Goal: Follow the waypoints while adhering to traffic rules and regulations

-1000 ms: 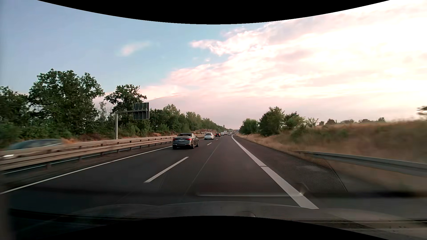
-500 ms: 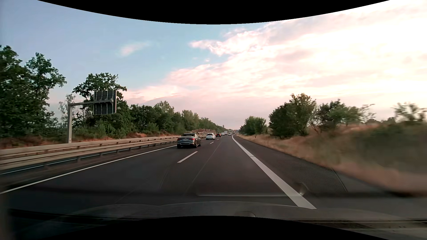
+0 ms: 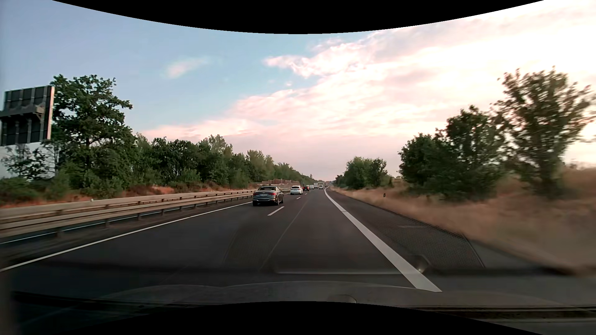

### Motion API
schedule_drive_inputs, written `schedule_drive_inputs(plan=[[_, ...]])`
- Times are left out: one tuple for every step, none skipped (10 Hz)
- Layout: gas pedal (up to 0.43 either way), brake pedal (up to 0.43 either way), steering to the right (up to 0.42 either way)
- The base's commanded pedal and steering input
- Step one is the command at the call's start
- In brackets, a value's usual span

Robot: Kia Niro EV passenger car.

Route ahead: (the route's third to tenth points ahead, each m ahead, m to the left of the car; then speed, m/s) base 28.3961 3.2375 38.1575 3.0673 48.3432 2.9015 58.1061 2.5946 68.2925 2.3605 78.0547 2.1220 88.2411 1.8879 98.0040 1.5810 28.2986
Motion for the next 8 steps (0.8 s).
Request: schedule_drive_inputs(plan=[[0.087, 0.0, -0.003], [0.087, 0.0, -0.002], [0.087, 0.0, -0.002], [0.087, 0.0, -0.002], [0.087, 0.0, -0.002], [0.087, 0.0, -0.002], [0.087, 0.0, -0.002], [0.087, 0.0, -0.002]])
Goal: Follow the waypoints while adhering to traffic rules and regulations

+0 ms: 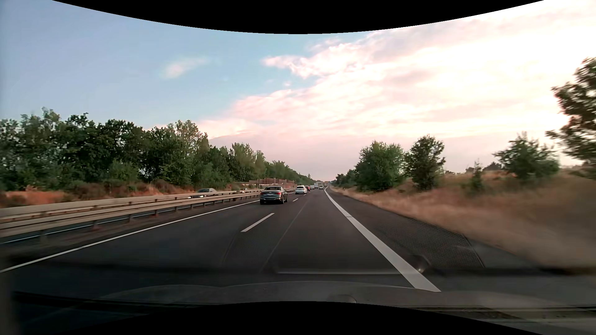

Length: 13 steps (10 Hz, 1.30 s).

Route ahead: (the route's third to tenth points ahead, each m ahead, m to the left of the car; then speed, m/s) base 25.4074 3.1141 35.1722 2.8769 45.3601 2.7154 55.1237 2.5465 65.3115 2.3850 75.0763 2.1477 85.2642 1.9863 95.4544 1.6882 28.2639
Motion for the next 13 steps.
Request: schedule_drive_inputs(plan=[[0.087, 0.0, -0.002], [0.087, 0.0, -0.002], [0.087, 0.0, -0.002], [0.087, 0.0, -0.002], [0.087, 0.0, -0.002], [0.087, 0.0, -0.002], [0.087, 0.0, -0.002], [0.087, 0.0, -0.002], [0.087, 0.0, -0.002], [0.087, 0.0, -0.002], [0.087, 0.0, -0.002], [0.087, 0.0, -0.002], [0.087, 0.0, -0.002]])
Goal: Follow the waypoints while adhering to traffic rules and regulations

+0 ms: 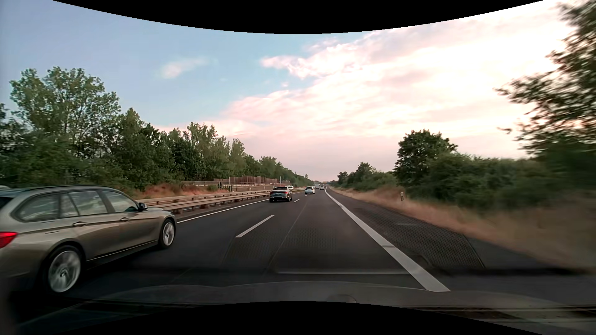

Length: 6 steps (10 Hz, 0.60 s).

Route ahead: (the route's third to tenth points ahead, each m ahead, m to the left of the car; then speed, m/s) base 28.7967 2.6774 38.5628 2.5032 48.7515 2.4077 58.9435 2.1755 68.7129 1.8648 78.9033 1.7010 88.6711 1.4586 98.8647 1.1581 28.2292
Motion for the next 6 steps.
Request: schedule_drive_inputs(plan=[[0.087, 0.0, -0.002], [0.087, 0.0, -0.001], [0.087, 0.0, 0.0], [0.087, 0.0, 0.0], [0.087, 0.0, 0.0], [0.087, 0.0, 0.0]])
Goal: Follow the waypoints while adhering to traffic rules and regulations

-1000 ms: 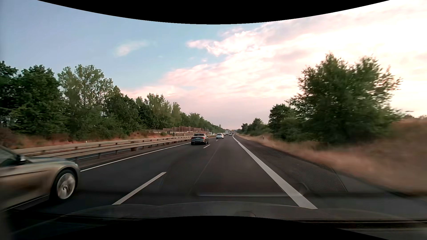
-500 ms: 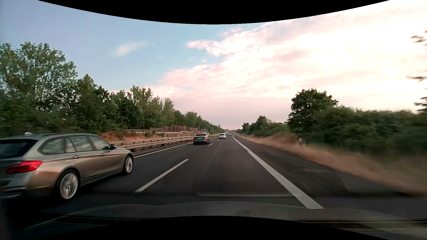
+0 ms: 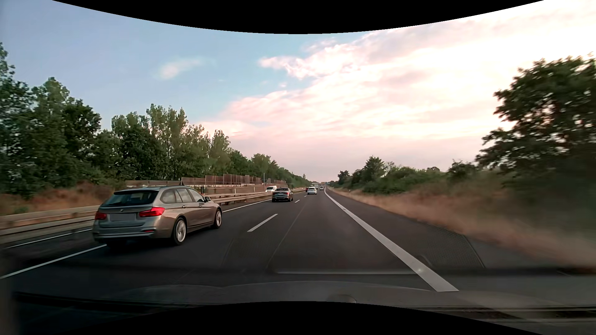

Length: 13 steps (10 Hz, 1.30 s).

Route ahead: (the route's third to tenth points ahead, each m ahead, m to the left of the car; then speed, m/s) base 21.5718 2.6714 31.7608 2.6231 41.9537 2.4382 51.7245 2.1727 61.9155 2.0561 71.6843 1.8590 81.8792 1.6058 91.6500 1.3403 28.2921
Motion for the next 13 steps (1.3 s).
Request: schedule_drive_inputs(plan=[[0.087, 0.0, 0.0], [0.087, 0.0, -0.001], [0.079, 0.0, -0.001], [0.079, 0.0, -0.001], [0.079, 0.0, -0.001], [0.079, 0.0, -0.001], [0.079, 0.0, -0.001], [0.079, 0.0, -0.001], [0.079, 0.0, -0.001], [0.079, 0.0, -0.001], [0.079, 0.0, -0.001], [0.079, 0.0, -0.001], [0.079, 0.0, -0.001]])
